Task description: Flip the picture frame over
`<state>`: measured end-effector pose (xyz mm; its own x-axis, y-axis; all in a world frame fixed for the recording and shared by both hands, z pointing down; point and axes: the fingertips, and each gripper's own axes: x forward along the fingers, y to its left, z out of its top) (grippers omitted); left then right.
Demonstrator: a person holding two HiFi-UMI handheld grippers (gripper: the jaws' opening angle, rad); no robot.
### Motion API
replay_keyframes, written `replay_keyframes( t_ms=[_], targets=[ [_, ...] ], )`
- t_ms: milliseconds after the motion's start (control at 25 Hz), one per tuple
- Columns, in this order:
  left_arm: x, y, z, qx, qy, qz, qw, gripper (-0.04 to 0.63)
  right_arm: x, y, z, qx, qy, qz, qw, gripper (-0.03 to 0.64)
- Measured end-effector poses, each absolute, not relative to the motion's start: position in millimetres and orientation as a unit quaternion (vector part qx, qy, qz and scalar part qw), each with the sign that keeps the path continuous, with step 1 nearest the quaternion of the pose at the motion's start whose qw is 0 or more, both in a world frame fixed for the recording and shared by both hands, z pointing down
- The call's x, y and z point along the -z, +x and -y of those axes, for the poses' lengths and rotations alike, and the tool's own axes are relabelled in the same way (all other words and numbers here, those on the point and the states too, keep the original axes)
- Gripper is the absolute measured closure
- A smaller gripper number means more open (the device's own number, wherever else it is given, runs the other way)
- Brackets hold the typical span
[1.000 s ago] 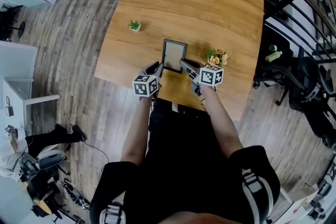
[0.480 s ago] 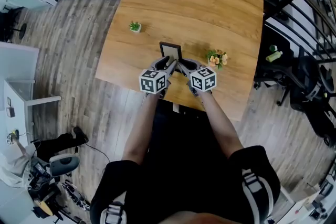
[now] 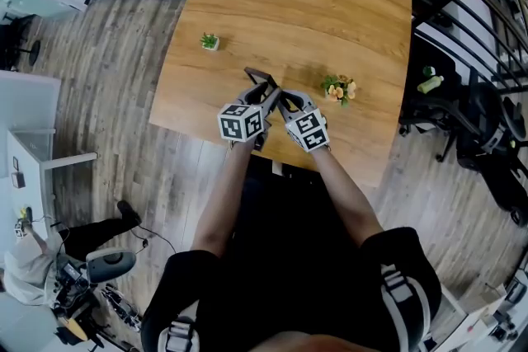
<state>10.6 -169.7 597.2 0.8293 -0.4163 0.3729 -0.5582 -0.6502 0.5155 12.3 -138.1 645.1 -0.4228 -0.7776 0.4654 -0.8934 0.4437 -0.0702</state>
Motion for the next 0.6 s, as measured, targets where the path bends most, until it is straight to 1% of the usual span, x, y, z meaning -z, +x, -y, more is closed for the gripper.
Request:
replay_keyframes(
  t_ms=[200,320,520,600],
  targets=[
    [-597,11,177,-0.100,0.889,0.287,0.341,0.425,-633,14,140,-0.069,0.522,0.810,0.259,0.546],
    [-595,12,181,-0.092,0.886,0.288,0.352,0.425,-628,14,143,-0.017,0.528,0.798,0.291,0.543],
    [-596,7,191,-0.091,0.878,0.303,0.361,0.426,-624,7,144,0.019,0.525,0.794,0.306,0.531],
    [-597,2,193,-0.083,0.871,0.311,0.372,0.437,-623,2,144,0.029,0.521,0.794,0.313,0.526]
  ],
)
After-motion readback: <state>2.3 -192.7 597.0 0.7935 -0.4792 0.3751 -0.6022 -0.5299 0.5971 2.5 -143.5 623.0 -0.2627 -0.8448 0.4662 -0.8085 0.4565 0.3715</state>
